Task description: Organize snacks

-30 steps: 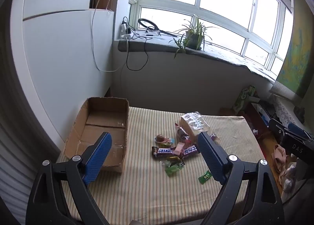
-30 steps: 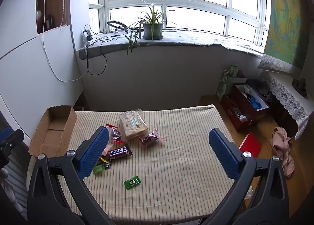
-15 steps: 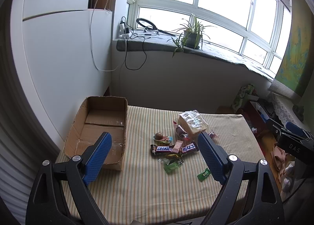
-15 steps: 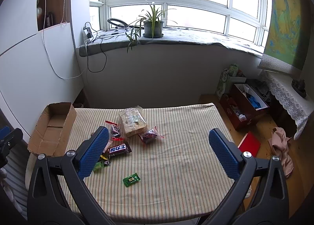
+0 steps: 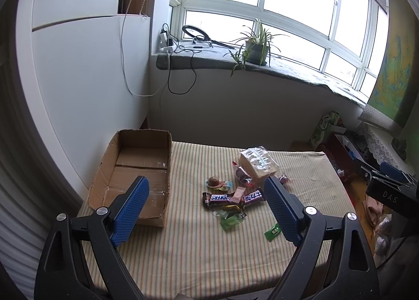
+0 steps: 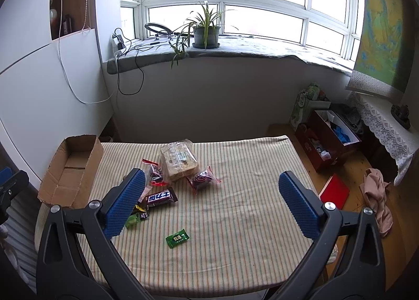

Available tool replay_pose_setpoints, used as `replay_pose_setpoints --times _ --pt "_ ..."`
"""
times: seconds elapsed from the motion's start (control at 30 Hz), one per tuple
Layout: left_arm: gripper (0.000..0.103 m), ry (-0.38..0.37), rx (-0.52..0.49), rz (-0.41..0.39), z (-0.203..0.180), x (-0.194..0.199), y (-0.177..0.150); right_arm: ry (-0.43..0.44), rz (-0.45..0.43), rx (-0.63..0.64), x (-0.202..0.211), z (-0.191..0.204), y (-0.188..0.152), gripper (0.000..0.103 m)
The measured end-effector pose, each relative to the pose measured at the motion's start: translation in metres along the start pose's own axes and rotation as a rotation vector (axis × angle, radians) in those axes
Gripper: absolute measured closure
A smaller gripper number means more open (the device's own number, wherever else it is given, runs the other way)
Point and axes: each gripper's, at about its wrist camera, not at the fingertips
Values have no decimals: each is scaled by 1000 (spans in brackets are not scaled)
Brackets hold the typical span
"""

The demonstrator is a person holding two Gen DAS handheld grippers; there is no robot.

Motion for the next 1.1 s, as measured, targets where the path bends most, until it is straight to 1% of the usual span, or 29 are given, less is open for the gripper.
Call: replay_pose_setpoints --times 0.77,1.1 --pt "14 4 -6 5 -2 1 -1 9 24 -8 -7 -1 -1 0" --pt "14 27 9 -3 9 10 -6 30 21 20 -8 15 0 0"
Point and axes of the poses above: each gripper's, at about its wrist camera, not at the fingertips, and x roughly against the way its jaws point, z to its left, y to its top, and after that the axes turned 2 degrees about -z, right-handed
